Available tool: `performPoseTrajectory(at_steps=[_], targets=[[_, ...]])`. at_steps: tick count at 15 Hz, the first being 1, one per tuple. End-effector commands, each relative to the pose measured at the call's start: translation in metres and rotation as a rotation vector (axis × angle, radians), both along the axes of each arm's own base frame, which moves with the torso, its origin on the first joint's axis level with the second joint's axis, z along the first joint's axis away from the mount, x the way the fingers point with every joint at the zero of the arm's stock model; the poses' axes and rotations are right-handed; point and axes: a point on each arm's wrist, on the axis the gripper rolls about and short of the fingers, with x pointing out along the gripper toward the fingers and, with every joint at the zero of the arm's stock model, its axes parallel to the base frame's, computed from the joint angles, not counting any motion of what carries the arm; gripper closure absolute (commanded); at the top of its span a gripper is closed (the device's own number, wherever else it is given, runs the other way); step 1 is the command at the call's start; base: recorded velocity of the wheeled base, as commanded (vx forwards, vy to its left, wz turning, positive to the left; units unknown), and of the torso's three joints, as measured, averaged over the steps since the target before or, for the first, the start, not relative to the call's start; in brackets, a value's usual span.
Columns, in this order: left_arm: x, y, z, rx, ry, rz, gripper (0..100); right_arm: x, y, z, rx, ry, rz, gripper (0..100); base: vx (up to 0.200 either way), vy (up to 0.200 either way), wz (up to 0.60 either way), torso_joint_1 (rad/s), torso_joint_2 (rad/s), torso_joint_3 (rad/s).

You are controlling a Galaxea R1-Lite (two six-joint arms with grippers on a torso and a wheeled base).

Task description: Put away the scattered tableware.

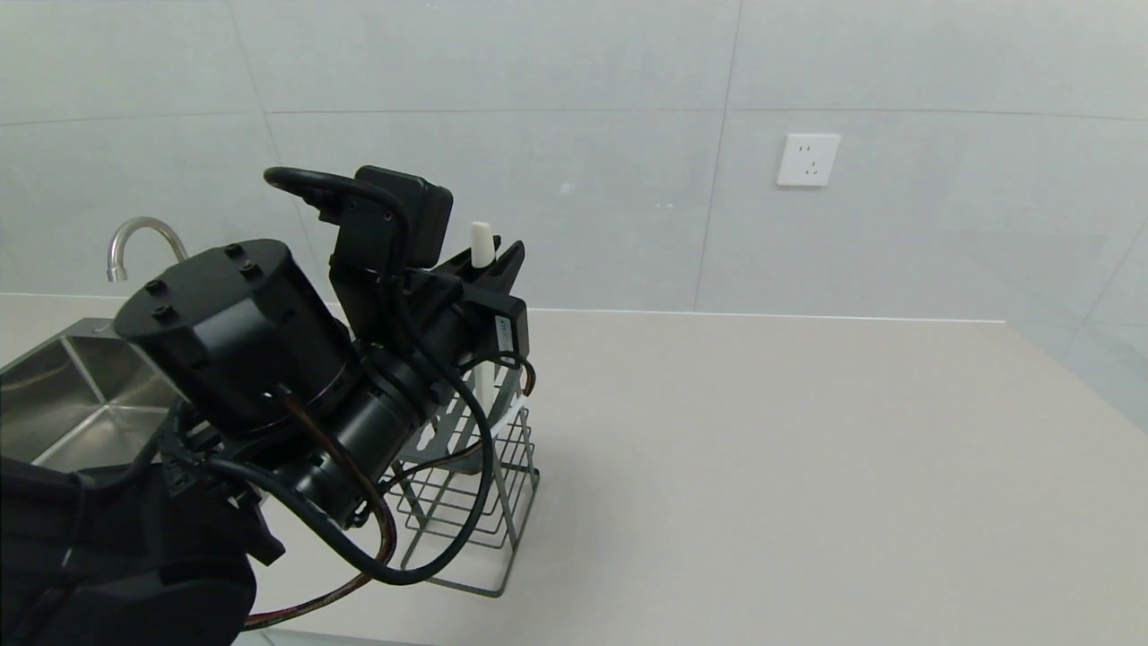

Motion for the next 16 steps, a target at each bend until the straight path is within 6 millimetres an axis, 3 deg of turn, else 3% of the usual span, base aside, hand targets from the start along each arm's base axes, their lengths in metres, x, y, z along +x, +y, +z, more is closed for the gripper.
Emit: performPoseTrajectory(at_steps=[1, 9, 16], targets=[[0.001, 0.000, -0.001, 0.000, 0.003, 0.001, 100, 0.000, 0.000, 0.000, 0.000, 0.001, 0.001, 100, 0.000, 0.000, 0.00, 0.000, 0.00, 0.000], [0.019, 0.005, -0.015, -0.002, 0.049, 0.035, 100, 0.000, 0.000, 0.000, -0.002, 0.001, 0.001, 100, 0.000, 0.000, 0.00, 0.000, 0.00, 0.000], [0.021, 0.003, -0.024, 0.021, 0.072, 0.031, 100, 0.000, 0.000, 0.000, -0.003, 0.001, 0.001, 100, 0.000, 0.000, 0.00, 0.000, 0.00, 0.000]])
